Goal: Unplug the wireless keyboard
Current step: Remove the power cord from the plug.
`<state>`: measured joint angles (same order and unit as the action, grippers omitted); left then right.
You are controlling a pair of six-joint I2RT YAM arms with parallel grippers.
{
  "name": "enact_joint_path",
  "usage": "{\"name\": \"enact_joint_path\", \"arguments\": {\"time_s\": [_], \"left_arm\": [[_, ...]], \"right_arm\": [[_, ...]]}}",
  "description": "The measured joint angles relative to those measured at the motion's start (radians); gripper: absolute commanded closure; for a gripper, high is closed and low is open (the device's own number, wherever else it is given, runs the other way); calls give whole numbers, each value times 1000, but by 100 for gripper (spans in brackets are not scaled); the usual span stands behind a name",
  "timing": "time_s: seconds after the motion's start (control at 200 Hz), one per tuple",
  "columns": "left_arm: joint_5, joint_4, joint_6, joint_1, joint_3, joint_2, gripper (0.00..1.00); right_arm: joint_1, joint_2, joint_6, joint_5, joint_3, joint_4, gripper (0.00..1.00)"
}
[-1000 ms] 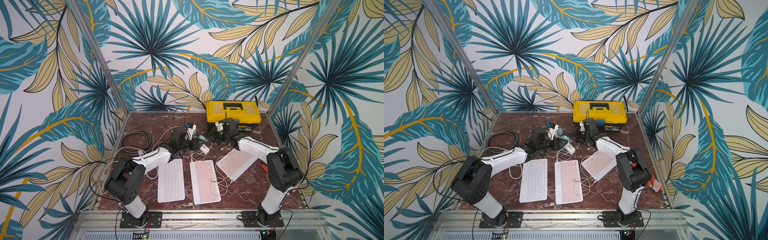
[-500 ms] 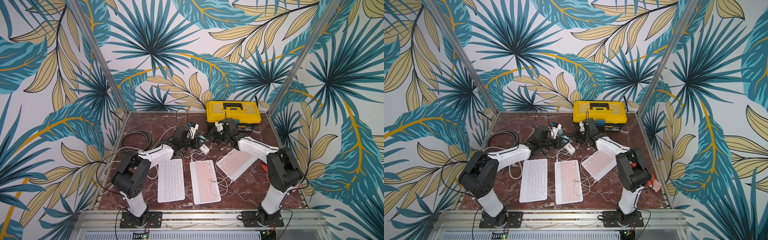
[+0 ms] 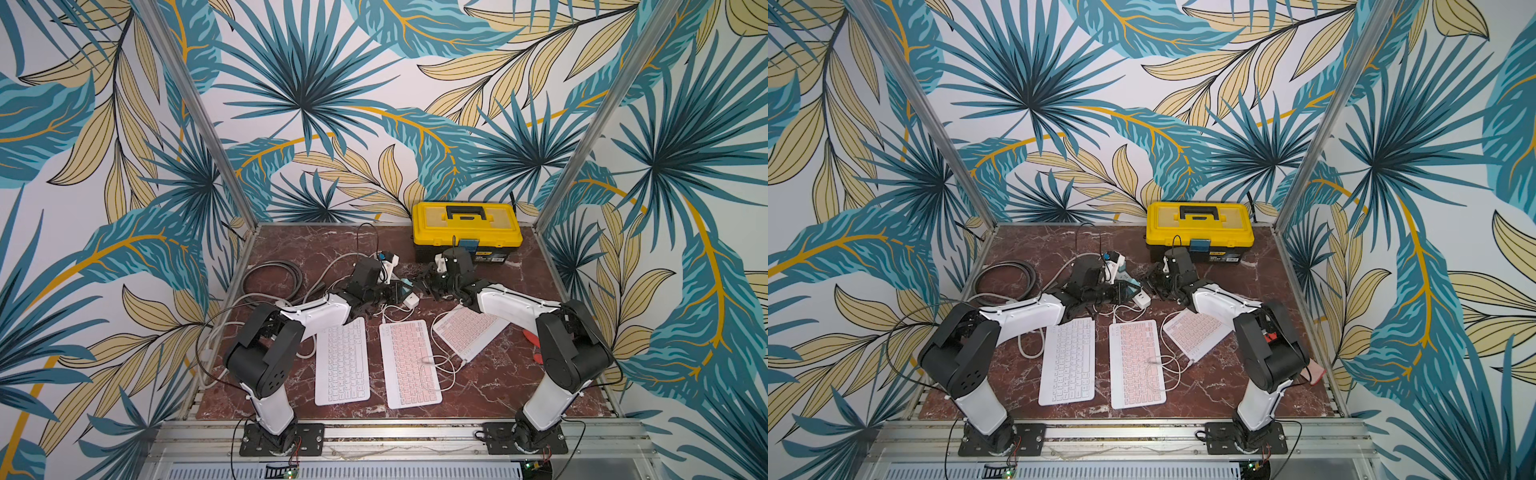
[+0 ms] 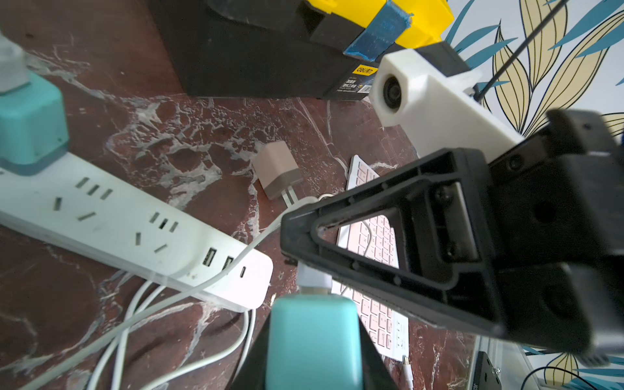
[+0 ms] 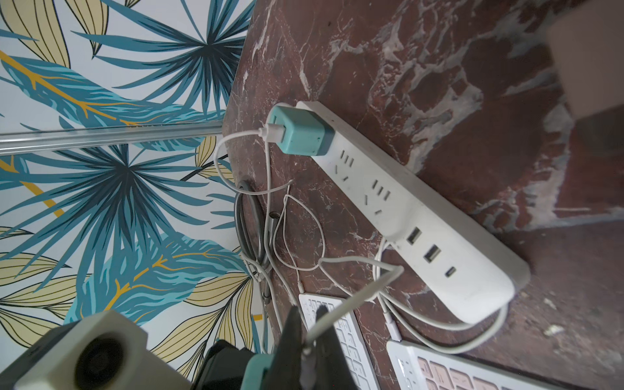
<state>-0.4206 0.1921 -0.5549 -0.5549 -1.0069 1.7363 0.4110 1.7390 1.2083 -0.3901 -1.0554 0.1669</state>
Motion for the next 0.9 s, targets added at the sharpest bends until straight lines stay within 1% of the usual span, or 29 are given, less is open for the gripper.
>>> {"name": "enact_joint_path", "arguments": {"time_s": [0.115, 0.25, 0.305, 0.426, 0.556, 0.696, 0.896], "left_arm": [[-47, 18, 40, 8, 19, -10, 100], [-143, -6, 85, 30, 55, -49, 100], [-166, -6, 91, 39, 56, -59, 100], [-179, -6, 89, 53, 64, -80, 100], [-161, -6, 64, 75, 84, -87, 100], [-116, -10, 24, 105, 114, -93, 100], [-28, -13, -47, 139, 139, -153, 100]], "right_arm": [[-25, -3, 31, -12, 10, 19, 94], [-143, -3, 61, 33, 22, 41, 94], [-174, -3, 66, 50, 23, 45, 94], [-182, -3, 68, 56, 23, 46, 94], [-174, -3, 53, 49, 23, 44, 93], [-175, -20, -42, 49, 8, -31, 93], [-175, -66, -265, 19, -56, -169, 92]]}}
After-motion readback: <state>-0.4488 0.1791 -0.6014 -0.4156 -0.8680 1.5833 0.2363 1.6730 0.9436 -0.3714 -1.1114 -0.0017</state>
